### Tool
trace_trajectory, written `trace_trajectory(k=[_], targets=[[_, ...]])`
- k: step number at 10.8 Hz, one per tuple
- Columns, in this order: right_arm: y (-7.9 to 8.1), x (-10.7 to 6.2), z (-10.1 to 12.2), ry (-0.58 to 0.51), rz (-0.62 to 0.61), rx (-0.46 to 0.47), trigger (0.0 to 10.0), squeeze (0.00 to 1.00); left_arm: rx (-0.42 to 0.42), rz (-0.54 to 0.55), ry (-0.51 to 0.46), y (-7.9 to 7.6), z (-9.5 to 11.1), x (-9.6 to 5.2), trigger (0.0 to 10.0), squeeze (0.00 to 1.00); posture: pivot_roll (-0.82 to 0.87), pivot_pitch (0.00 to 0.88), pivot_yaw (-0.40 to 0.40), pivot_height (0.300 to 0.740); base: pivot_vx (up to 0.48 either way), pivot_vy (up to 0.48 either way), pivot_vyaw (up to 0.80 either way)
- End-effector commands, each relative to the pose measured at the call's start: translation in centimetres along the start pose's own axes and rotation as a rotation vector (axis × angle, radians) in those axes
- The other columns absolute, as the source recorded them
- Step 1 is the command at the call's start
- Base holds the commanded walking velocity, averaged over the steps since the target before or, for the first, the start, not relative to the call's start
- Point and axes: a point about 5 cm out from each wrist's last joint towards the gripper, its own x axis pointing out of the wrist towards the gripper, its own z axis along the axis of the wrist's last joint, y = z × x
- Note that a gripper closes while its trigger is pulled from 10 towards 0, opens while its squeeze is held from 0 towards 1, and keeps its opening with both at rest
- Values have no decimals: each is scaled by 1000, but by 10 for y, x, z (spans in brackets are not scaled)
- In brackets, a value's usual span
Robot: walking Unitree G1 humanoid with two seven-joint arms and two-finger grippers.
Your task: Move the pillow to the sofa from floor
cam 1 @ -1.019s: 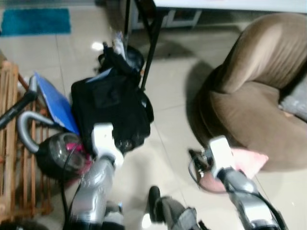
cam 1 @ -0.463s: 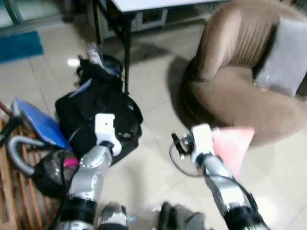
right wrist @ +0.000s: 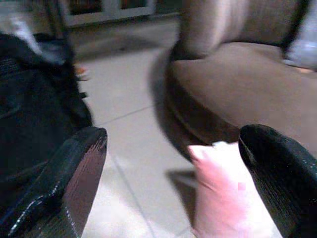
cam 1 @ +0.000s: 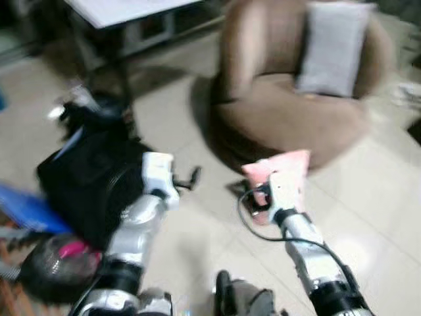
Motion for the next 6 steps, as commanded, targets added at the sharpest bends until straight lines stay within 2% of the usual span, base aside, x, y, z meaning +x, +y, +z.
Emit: trace_trajectory(k=[1, 3, 4, 5, 6], targets=[[-3, -5, -7, 20, -26, 6, 10000, 0, 18, -9, 13, 0, -3, 1, 10000, 0, 178, 170, -74, 732, 0, 0, -638], [-5, -11, -10, 22, -40, 2, 10000, 0, 18, -11, 24, 0, -6, 1, 10000, 0, 164, 176, -74, 732, 0, 0, -641], [-10, -14, -9, 1, -64, 15, 10000, 0, -63, 12, -61, 4, -1, -2, 10000, 0, 162, 182, -78, 732, 0, 0, -644], [-17, -16, -1, -68, -98, 29, 10000, 0, -109, 41, -179, 10, 8, -8, 10000, 0, 162, 189, -87, 732, 0, 0, -638], [-21, -19, 7, -137, -118, -25, 10000, 0, -86, 54, -243, 12, 11, -14, 10000, 0, 166, 192, -91, 732, 0, 0, -638]])
